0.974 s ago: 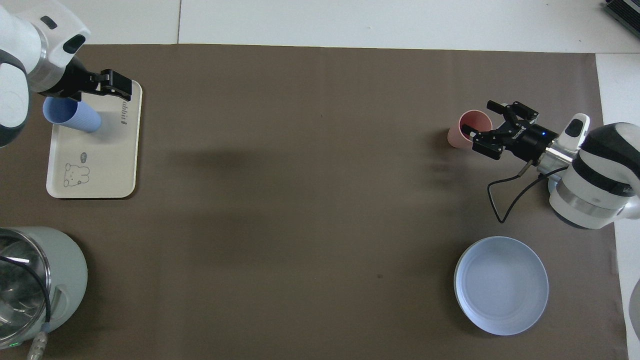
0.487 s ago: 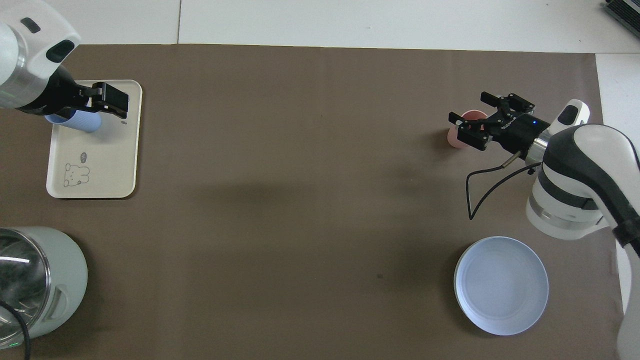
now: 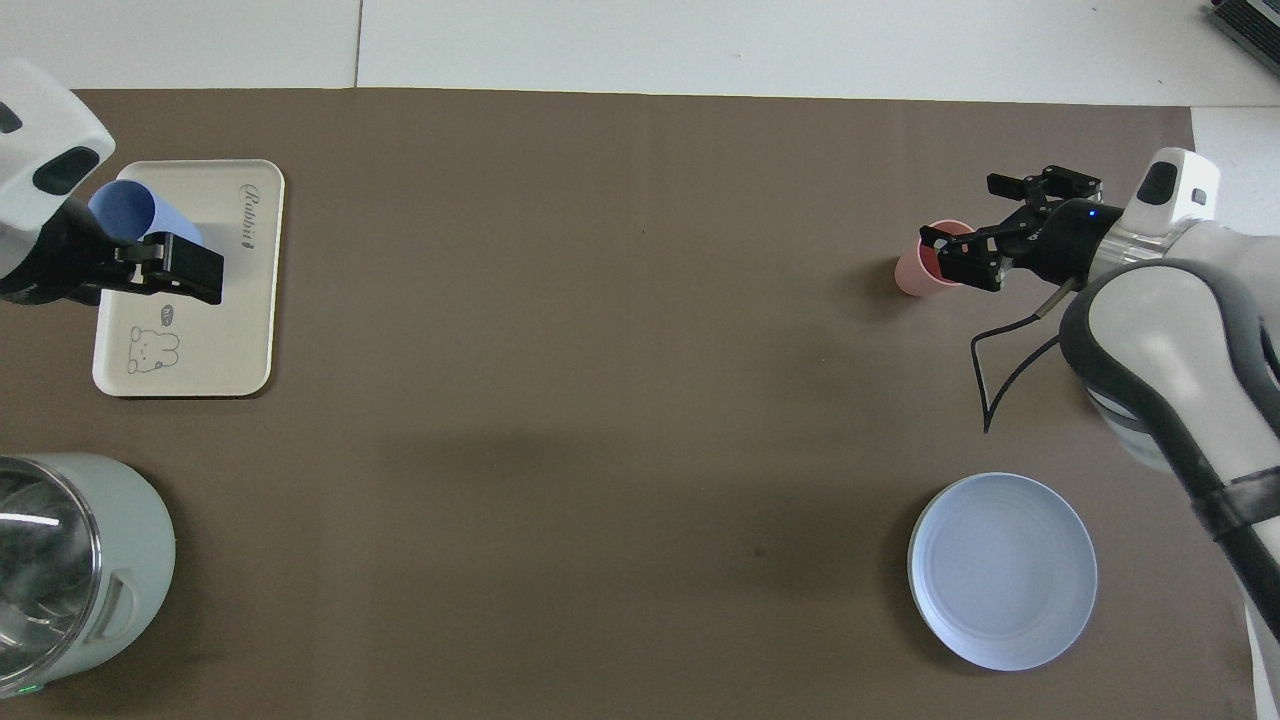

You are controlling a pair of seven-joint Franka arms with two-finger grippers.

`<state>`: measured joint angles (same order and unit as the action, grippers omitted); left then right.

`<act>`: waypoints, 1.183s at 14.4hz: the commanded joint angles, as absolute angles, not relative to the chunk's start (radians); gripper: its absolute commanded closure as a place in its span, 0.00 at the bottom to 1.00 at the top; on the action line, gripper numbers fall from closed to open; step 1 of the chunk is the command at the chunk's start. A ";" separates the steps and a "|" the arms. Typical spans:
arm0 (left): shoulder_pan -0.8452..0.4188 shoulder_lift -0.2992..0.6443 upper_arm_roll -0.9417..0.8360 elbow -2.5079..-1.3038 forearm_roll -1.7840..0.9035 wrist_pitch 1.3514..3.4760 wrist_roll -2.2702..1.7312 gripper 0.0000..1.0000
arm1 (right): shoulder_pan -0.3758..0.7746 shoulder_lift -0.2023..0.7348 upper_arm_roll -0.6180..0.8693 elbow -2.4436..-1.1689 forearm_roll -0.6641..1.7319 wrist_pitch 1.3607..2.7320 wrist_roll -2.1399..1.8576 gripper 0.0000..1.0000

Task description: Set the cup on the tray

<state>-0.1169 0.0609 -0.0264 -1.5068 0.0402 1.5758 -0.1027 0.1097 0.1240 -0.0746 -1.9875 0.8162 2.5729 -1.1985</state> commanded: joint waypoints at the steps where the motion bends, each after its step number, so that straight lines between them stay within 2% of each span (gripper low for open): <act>1: -0.114 0.038 -0.021 -1.528 0.051 1.554 -0.110 0.00 | 0.100 0.074 -0.075 -1.974 0.579 2.499 -0.978 0.00; 4: -0.115 0.022 -0.021 -1.528 0.051 1.534 -0.112 0.00 | 0.101 0.019 -0.075 -1.973 0.344 2.419 -0.707 0.00; 7: -0.115 0.009 -0.020 -1.543 0.051 1.532 -0.103 0.00 | 0.095 -0.024 -0.077 -1.948 0.188 2.283 -0.438 0.00; 12: -0.069 -0.002 -0.018 -1.578 0.049 1.558 0.044 0.00 | 0.075 -0.022 -0.069 -1.778 0.046 1.891 0.099 0.00; 17: -0.063 -0.012 -0.032 -1.608 0.040 1.571 0.051 0.00 | 0.069 -0.015 -0.066 -1.628 -0.003 1.608 0.164 0.00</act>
